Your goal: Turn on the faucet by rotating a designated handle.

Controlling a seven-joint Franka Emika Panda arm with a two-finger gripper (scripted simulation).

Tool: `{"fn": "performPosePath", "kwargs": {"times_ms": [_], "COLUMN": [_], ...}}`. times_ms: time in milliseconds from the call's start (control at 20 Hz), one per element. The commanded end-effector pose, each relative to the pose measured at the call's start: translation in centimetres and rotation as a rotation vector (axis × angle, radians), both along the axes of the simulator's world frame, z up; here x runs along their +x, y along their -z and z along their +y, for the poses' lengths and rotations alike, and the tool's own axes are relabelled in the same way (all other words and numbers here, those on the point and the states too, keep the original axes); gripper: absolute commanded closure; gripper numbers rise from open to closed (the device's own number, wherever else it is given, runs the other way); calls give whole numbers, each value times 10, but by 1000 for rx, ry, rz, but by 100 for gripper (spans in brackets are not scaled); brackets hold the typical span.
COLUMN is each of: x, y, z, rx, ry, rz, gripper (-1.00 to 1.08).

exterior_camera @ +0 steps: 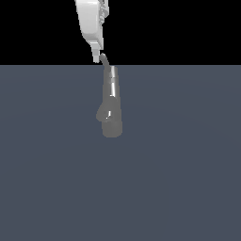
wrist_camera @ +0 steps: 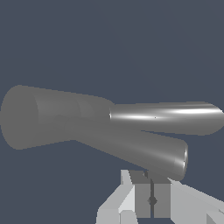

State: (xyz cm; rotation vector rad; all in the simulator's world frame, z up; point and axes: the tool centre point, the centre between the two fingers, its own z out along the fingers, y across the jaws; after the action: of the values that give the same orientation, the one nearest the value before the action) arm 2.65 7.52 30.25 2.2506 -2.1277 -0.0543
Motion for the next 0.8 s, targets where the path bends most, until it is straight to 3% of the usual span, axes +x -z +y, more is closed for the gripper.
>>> {"fn": "performPosePath", "kwargs": {"times_ms": [0, 400, 450, 500, 750], "x": [1, 1, 1, 1, 15], "y": [1, 1, 1, -1, 7], "z": [-29, -86, -86, -54, -75], "rx": [-4, -6, -6, 3, 0], "ry": [20, 24, 24, -17, -8], "rz": [3, 5, 5, 2, 2], "gripper": [108, 108, 108, 108, 108]}}
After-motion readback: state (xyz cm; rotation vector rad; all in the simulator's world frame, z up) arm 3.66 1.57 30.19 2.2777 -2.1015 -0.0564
